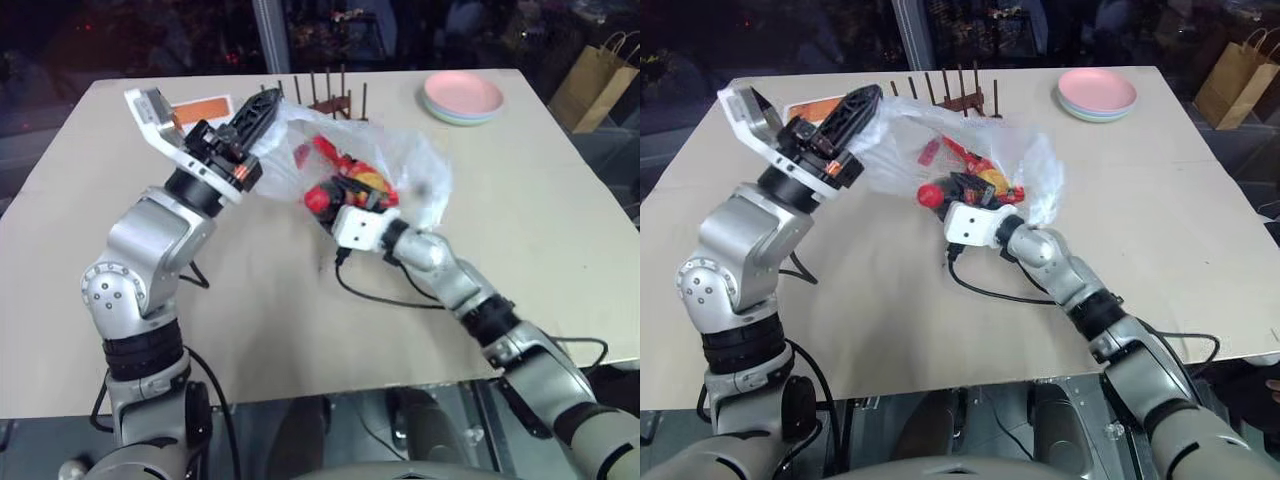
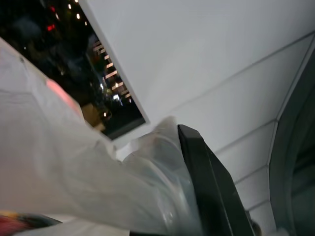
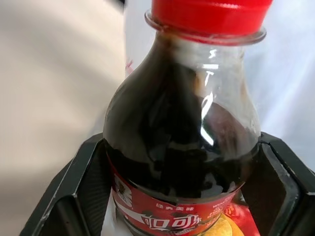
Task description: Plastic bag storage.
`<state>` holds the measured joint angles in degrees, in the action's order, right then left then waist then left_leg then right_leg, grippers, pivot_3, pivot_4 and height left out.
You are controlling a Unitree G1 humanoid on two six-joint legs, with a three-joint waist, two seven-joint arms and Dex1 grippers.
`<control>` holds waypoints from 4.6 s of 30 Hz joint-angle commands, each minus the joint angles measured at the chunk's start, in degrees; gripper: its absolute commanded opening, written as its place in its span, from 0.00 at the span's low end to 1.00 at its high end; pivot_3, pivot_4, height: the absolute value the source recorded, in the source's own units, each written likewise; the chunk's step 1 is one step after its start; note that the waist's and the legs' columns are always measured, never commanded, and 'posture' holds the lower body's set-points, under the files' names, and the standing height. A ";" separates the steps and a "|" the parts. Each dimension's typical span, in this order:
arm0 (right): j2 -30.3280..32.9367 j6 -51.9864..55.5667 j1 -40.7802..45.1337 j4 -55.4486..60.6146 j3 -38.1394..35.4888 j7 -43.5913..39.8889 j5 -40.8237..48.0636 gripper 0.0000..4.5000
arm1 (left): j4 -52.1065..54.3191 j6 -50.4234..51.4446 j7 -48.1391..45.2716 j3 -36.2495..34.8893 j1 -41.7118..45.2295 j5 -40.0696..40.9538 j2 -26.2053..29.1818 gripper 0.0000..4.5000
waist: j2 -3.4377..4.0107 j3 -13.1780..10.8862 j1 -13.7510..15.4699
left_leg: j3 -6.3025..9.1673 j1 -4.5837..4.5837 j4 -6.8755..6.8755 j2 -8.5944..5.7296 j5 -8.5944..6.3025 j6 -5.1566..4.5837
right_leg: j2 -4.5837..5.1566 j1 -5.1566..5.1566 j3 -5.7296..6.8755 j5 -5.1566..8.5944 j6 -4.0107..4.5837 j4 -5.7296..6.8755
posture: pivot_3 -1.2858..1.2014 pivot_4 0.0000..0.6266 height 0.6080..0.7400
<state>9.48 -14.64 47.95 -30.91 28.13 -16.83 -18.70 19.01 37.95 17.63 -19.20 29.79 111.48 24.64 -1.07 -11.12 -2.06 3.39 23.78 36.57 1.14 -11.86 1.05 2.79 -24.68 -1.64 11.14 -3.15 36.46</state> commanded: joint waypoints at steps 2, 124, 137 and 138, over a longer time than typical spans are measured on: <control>-5.43 5.37 10.00 -7.83 -7.53 1.86 4.45 0.70 | 5.41 -0.67 -0.23 0.68 -1.64 1.52 0.33 0.00 | -0.02 0.00 -0.03 | 0.06 0.00 0.01 0.01 0.02 0.02 | 0.00 0.00 0.04 -0.01 0.02 0.05 | 0.52 0.24 1.00; 33.28 50.17 -62.33 72.58 -41.50 -13.95 40.06 0.22 | 1.57 -16.93 -55.03 15.95 -27.14 -80.36 13.97 0.19 | -0.33 -0.14 0.07 | -0.91 -0.78 0.03 0.23 -0.18 -0.19 | 0.39 0.89 0.00 0.42 -0.10 -0.57 | 0.52 0.24 1.00; 33.71 40.38 -82.91 71.60 -70.54 -34.07 48.49 1.00 | 4.72 -18.90 -62.22 -4.10 -47.39 -76.56 15.19 0.99 | -0.56 0.07 1.42 | -1.23 -0.84 -0.10 0.26 -0.78 -0.67 | 0.32 0.87 -0.30 0.80 -0.25 -0.60 | 0.52 0.24 1.00; 34.23 39.61 -83.17 70.47 -71.29 -34.77 47.53 1.00 | 4.63 -18.39 -62.40 -5.00 -48.10 -76.08 15.17 0.99 | -0.66 0.18 1.40 | -1.24 -0.86 -0.07 0.28 -0.79 -0.66 | 0.32 0.87 -0.30 0.80 -0.26 -0.60 | 0.52 0.24 1.00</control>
<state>42.93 26.61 -34.86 40.10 -40.16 -50.11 29.04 21.78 19.70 -43.83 -22.05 -18.14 34.03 39.14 -1.73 -10.93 -0.67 2.14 22.87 36.54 1.43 -12.66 0.40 3.13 -23.78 -1.94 11.93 -3.42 35.87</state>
